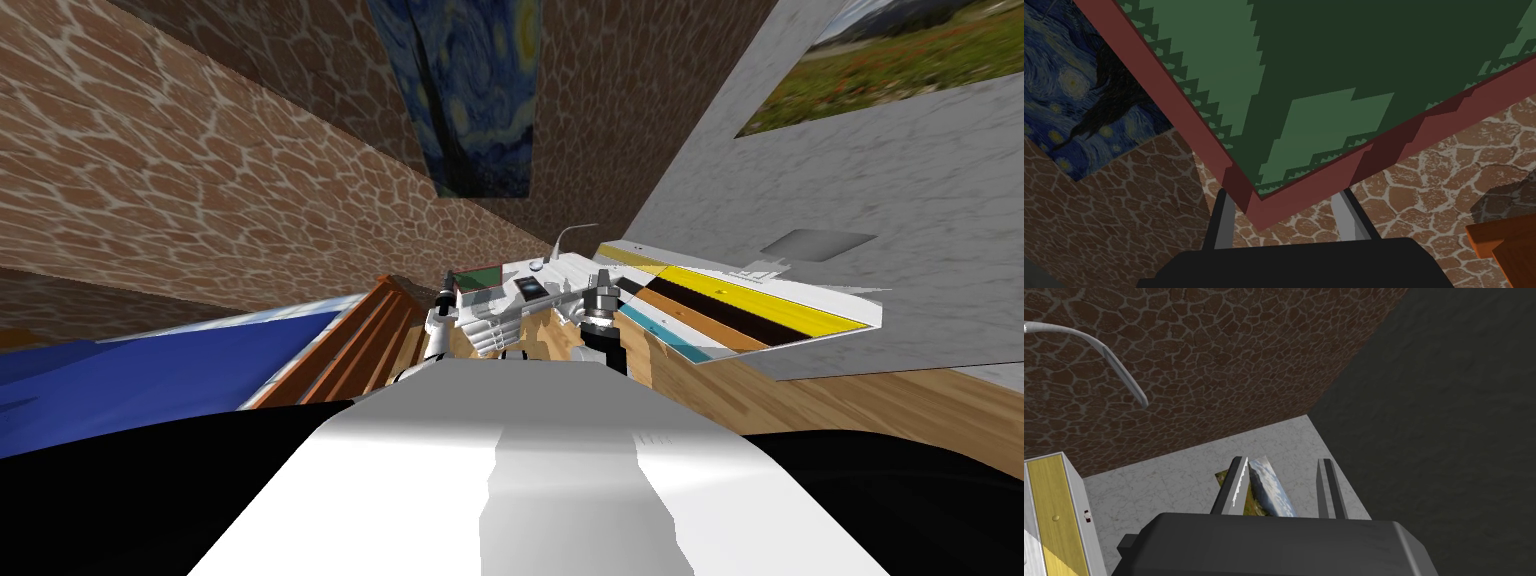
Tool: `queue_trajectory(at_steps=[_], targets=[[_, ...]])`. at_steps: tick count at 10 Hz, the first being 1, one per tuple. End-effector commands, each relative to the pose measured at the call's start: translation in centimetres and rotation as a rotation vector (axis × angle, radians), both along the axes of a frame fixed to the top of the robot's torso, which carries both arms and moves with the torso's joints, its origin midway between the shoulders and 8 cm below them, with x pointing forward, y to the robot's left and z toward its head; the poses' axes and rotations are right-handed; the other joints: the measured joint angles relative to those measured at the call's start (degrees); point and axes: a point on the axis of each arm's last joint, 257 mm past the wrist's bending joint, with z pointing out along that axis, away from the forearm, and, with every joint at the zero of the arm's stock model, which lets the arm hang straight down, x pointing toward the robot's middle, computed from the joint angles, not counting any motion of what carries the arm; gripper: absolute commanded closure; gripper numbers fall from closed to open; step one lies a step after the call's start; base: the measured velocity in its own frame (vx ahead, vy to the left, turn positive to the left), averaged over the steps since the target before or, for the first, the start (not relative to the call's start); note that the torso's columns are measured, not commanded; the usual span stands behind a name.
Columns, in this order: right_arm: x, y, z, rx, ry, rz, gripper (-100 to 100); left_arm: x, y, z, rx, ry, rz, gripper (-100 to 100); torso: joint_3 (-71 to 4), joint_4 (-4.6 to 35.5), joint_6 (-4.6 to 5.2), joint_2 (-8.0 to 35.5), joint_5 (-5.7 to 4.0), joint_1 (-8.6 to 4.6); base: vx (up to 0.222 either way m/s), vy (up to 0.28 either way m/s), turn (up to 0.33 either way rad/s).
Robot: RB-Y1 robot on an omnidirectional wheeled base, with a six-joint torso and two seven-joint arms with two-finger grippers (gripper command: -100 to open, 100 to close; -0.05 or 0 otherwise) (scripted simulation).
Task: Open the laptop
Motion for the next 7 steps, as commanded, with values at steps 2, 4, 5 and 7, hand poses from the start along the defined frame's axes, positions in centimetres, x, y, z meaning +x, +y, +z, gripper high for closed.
queue_trajectory(at_steps=[2,4,5,7], targets=[[0.0,0.0,0.0,0.000,0.000,0.000,0,-2.1,0.5,-1.3,0.024,-0.030,0.025,100,0.0,0.1,0.09,0.0,-0.06,0.07,0.004,-0.018,0.006],[0.0,0.0,0.0,0.000,0.000,0.000,0,-2.3,0.0,-0.3,0.038,-0.066,0.009,100,0.0,0.1,0.00,0.0,-0.05,0.09,0.006,-0.018,0.014],[0.0,0.0,0.0,0.000,0.000,0.000,0,-2.2,0.0,-0.4,0.037,-0.060,0.011,100,0.0,0.2,0.04,0.0,-0.10,0.06,0.000,0.000,0.000],[0.0,0.0,0.0,0.000,0.000,0.000,0,-4.5,1.1,-2.0,0.026,-0.073,0.025,100,-0.1,0.0,-0.03,-0.1,-0.04,0.03,0.079,-0.020,-0.047]])
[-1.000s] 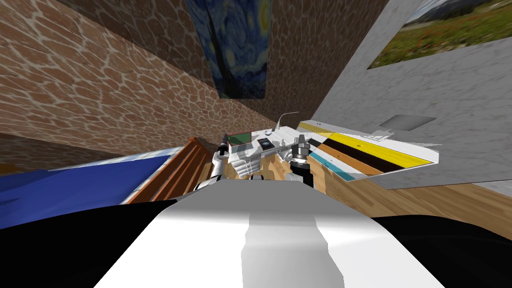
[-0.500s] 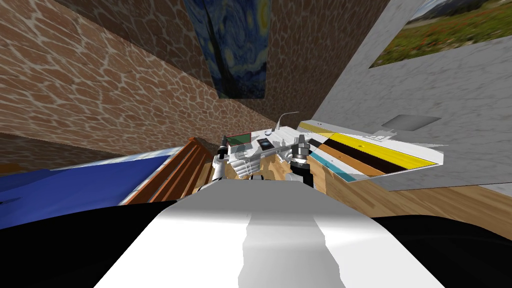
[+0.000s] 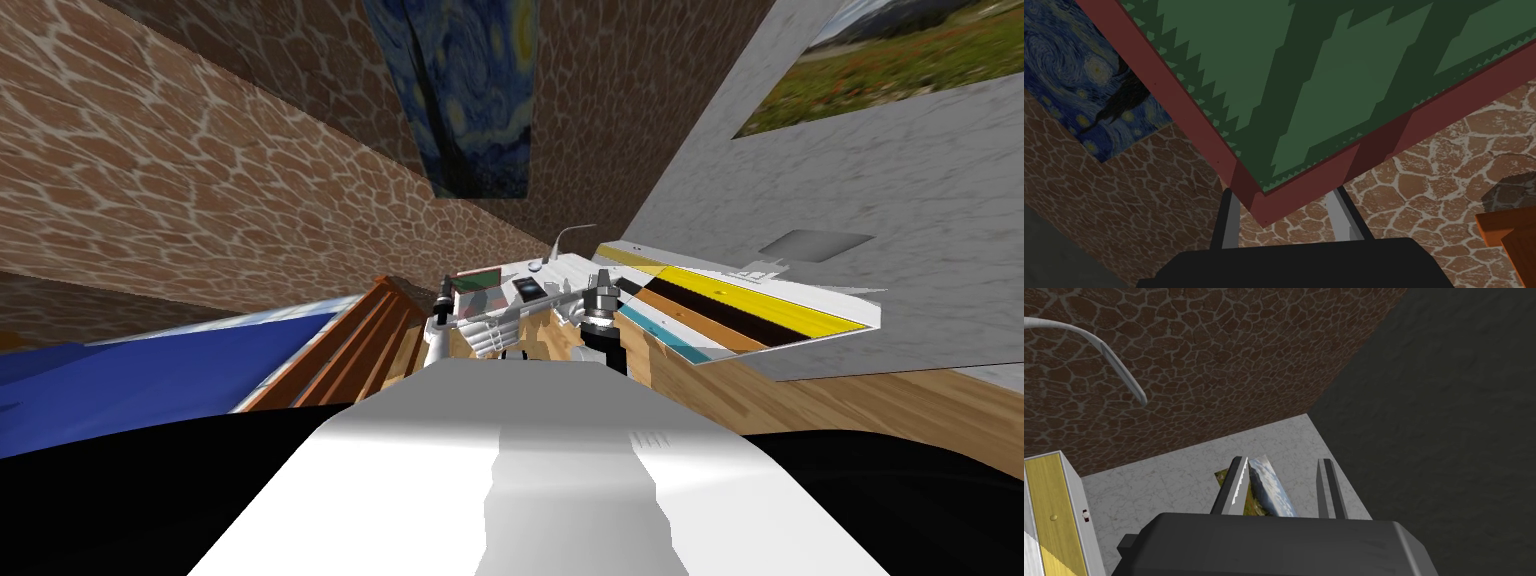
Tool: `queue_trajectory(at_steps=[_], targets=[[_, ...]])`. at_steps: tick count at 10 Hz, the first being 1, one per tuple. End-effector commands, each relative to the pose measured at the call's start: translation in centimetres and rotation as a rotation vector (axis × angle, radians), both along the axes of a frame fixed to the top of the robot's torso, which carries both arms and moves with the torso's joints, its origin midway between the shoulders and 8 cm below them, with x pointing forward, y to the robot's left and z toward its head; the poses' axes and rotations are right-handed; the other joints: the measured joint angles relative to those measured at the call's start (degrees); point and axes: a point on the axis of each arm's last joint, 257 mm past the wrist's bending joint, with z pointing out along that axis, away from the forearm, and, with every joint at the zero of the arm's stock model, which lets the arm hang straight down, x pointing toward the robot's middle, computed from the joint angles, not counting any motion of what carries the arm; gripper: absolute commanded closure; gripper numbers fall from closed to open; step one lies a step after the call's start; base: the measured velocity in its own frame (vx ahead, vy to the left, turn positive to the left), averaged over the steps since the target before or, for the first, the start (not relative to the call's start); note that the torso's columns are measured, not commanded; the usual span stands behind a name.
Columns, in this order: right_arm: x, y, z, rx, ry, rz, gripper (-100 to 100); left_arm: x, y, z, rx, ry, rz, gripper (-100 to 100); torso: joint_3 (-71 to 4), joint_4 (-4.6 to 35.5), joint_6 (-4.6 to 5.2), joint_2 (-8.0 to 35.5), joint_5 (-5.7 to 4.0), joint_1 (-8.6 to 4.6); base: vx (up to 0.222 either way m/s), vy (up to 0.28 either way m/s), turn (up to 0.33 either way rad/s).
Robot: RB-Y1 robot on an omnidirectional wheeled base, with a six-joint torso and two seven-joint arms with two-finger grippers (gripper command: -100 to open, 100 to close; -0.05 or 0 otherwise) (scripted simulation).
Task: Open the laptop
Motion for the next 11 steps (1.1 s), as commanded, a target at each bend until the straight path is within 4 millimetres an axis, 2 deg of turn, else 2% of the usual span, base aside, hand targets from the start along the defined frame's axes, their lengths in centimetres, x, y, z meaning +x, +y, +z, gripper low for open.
queue_trajectory(at_steps=[1,2,3,6,7,8,10,11], targets=[[0.0,0.0,0.0,0.000,0.000,0.000,0,-1.2,0.2,-0.7,0.001,-0.026,-0.003,100,-0.1,0.0,0.05,-0.1,0.03,0.12,0.035,-0.010,0.033],[0.0,0.0,0.0,0.000,0.000,0.000,0,-1.3,0.0,-0.4,0.005,-0.035,-0.007,100,-0.1,0.0,0.15,-0.1,0.06,0.19,0.007,0.000,0.007],[0.0,0.0,0.0,0.000,0.000,0.000,0,-3.5,1.5,-2.6,-0.014,-0.025,0.019,100,0.0,0.0,0.20,0.0,0.06,0.17,0.088,0.003,-0.091],[0.0,0.0,0.0,0.000,0.000,0.000,0,-3.8,0.8,-1.3,0.008,-0.073,-0.003,100,-0.2,-0.2,0.20,-0.3,0.20,0.29,0.039,-0.008,0.002],[0.0,0.0,0.0,0.000,0.000,0.000,0,-6.1,2.0,-3.2,-0.007,-0.068,0.023,100,-0.1,-0.1,0.23,-0.2,0.16,0.25,0.064,-0.005,-0.109],[0.0,0.0,0.0,0.000,0.000,0.000,0,-6.3,1.9,-2.9,-0.001,-0.081,0.018,100,-0.1,-0.2,0.01,-0.3,0.18,0.32,0.084,-0.015,-0.005],[0.0,0.0,0.0,0.000,0.000,0.000,0,-6.5,1.4,-2.1,0.014,-0.111,0.004,100,-0.2,-0.2,0.23,-0.4,0.23,0.34,0.022,-0.007,0.020],[0.0,0.0,0.0,0.000,0.000,0.000,0,-9.0,2.6,-3.9,0.002,-0.106,0.031,100,-0.2,-0.2,0.27,-0.3,0.22,0.34,0.009,-0.004,-0.017]])
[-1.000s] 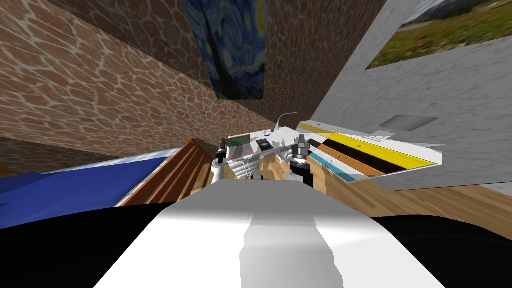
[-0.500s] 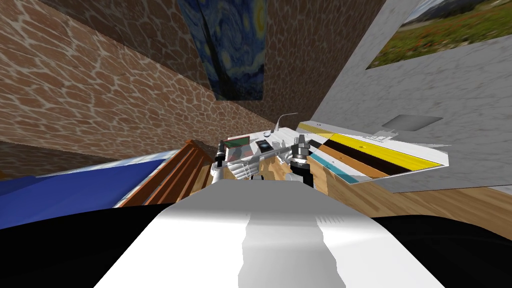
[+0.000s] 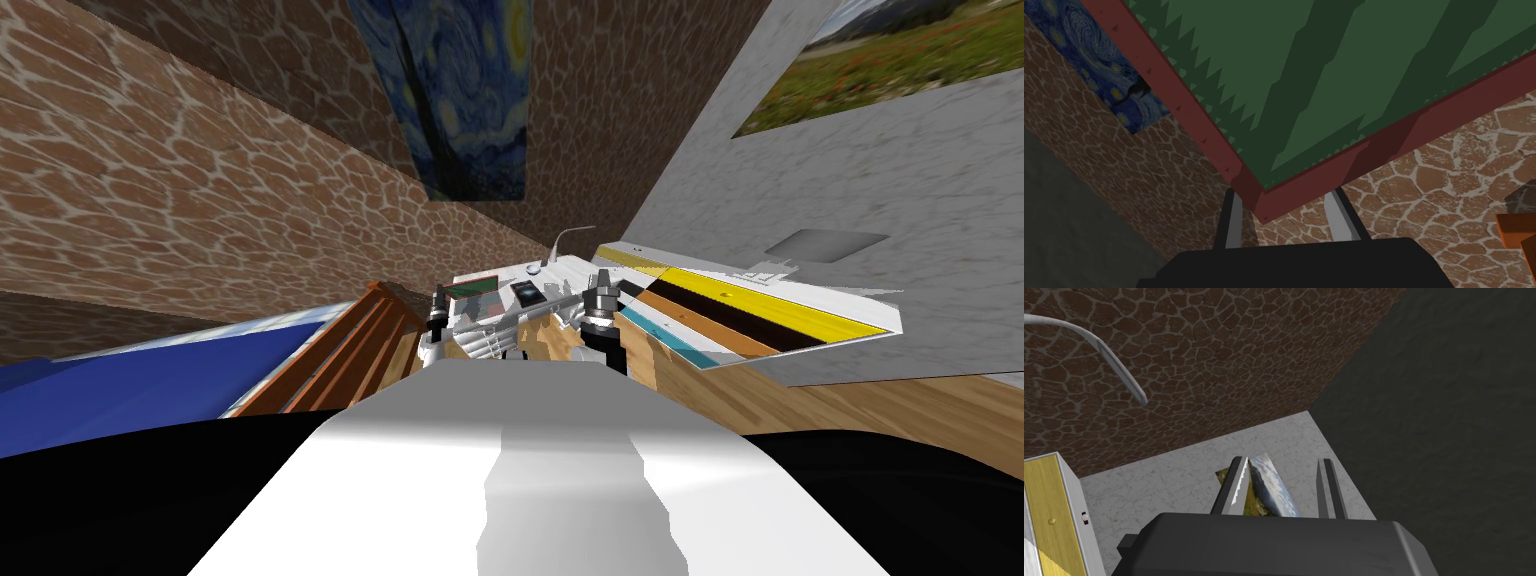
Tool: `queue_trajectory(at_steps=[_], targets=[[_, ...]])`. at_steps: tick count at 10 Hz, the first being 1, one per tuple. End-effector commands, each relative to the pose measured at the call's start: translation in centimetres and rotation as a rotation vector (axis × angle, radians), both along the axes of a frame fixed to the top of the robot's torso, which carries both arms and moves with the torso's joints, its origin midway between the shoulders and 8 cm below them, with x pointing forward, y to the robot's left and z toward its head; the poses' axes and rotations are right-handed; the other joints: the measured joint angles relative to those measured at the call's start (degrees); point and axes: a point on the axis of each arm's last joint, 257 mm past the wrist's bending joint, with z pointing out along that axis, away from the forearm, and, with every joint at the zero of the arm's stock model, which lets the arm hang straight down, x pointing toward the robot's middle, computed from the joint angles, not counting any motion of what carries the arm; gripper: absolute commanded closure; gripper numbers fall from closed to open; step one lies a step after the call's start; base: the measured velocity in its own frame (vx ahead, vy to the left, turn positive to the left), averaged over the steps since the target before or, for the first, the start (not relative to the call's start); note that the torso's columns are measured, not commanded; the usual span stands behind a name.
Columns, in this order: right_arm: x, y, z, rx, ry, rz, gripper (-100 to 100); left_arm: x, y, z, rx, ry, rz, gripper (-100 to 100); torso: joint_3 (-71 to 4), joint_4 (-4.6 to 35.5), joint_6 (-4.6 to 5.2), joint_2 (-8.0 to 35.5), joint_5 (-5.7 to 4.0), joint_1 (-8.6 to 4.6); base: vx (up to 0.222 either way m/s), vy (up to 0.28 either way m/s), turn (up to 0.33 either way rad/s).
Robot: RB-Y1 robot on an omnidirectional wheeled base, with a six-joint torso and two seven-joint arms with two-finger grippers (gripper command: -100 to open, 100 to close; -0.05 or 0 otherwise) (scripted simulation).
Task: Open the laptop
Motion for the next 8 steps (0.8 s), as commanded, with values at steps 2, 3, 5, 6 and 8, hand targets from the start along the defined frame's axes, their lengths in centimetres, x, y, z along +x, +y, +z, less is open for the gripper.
queue_trajectory(at_steps=[2,3,5,6,8], targets=[[0.0,0.0,0.0,0.000,0.000,0.000,0,-3.0,0.3,-1.2,0.006,-0.031,0.006,100,0.1,-0.1,-0.43,0.2,0.15,0.22,0.008,-0.011,0.032],[0.0,0.0,0.0,0.000,0.000,0.000,0,-5.5,1.6,-3.0,-0.009,-0.019,0.037,100,0.2,0.0,-0.37,0.3,0.06,0.17,0.004,-0.005,0.014],[0.0,0.0,0.0,0.000,0.000,0.000,0,-6.0,0.8,-1.7,0.018,-0.068,0.016,100,0.2,0.0,-0.45,0.3,0.12,0.39,0.003,-0.004,0.012],[0.0,0.0,0.0,0.000,0.000,0.000,0,-6.0,0.8,-1.7,0.018,-0.068,0.016,100,0.1,0.2,-0.32,0.3,-0.08,0.11,0.010,-0.013,0.038],[0.0,0.0,0.0,0.000,0.000,0.000,0,-6.0,0.8,-1.7,0.018,-0.068,0.016,100,0.3,0.4,-0.13,0.5,-0.33,-0.42,-0.005,0.006,-0.018]])
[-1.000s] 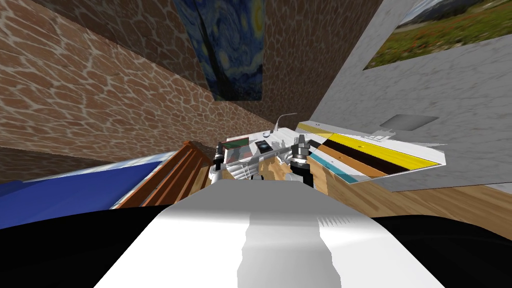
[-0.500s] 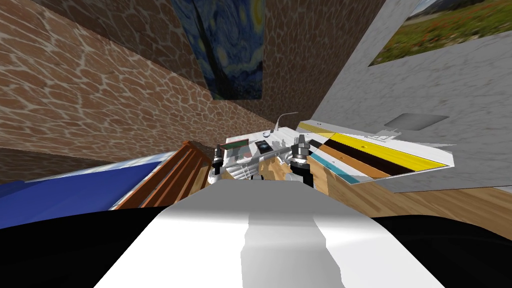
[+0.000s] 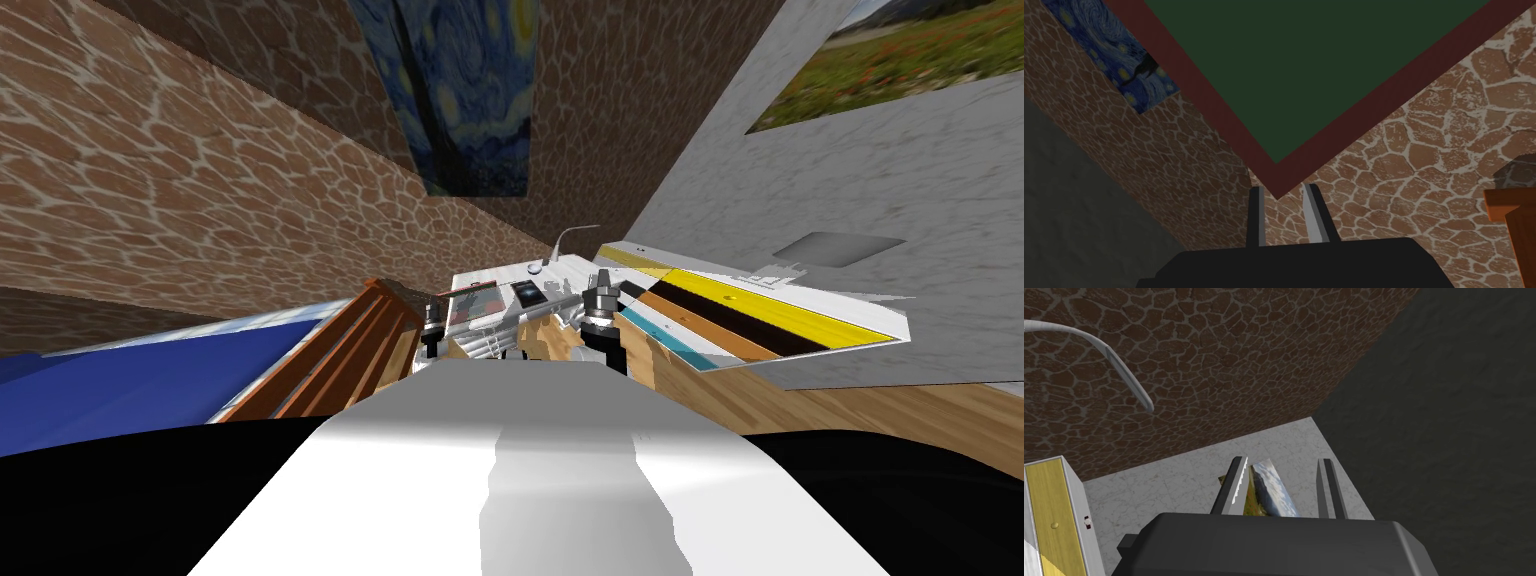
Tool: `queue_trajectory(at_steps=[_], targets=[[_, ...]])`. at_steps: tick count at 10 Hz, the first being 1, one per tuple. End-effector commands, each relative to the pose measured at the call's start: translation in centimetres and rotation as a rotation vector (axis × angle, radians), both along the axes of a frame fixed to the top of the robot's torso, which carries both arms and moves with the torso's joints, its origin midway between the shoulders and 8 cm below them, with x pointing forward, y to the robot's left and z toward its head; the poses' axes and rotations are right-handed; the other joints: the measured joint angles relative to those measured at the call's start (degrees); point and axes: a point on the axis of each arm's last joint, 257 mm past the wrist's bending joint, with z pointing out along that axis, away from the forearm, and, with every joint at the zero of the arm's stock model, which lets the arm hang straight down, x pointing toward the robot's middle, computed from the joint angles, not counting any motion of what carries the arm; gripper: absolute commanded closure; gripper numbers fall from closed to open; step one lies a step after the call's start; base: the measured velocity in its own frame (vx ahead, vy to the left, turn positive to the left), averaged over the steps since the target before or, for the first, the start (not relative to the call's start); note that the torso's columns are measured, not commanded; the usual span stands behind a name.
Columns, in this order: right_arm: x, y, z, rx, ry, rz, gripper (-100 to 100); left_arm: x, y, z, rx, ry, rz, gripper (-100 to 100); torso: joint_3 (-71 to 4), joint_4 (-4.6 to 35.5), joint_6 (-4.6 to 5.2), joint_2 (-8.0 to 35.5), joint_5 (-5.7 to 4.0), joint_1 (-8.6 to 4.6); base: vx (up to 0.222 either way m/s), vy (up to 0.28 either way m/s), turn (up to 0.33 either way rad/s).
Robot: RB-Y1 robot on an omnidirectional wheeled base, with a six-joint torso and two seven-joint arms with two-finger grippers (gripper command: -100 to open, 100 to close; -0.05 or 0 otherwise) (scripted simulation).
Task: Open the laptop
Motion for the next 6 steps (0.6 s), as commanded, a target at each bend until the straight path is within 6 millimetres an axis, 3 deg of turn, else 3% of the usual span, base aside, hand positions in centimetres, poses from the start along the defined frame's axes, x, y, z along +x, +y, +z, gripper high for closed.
queue_trajectory(at_steps=[1,4,5,6], targets=[[0.0,0.0,0.0,0.000,0.000,0.000,0,0.0,0.0,-0.1,-0.001,0.002,0.000,100,0.1,0.1,0.01,0.1,-0.05,-0.08,0.000,0.000,0.000],[0.0,0.0,0.0,0.000,0.000,0.000,0,0.0,0.0,-0.1,-0.001,0.002,0.000,100,0.1,0.1,-0.05,0.2,-0.07,-0.13,0.004,-0.006,0.016],[0.0,0.0,0.0,0.000,0.000,0.000,0,0.2,-2.0,-0.1,0.014,-0.017,-0.044,100,0.1,0.1,-0.05,0.2,-0.04,-0.05,0.043,0.000,0.246],[0.0,0.0,0.0,0.000,0.000,0.000,0,0.4,-2.4,-0.1,0.014,-0.017,-0.052,100,0.0,0.0,-0.08,0.0,-0.03,-0.05,0.038,-0.032,0.163]])
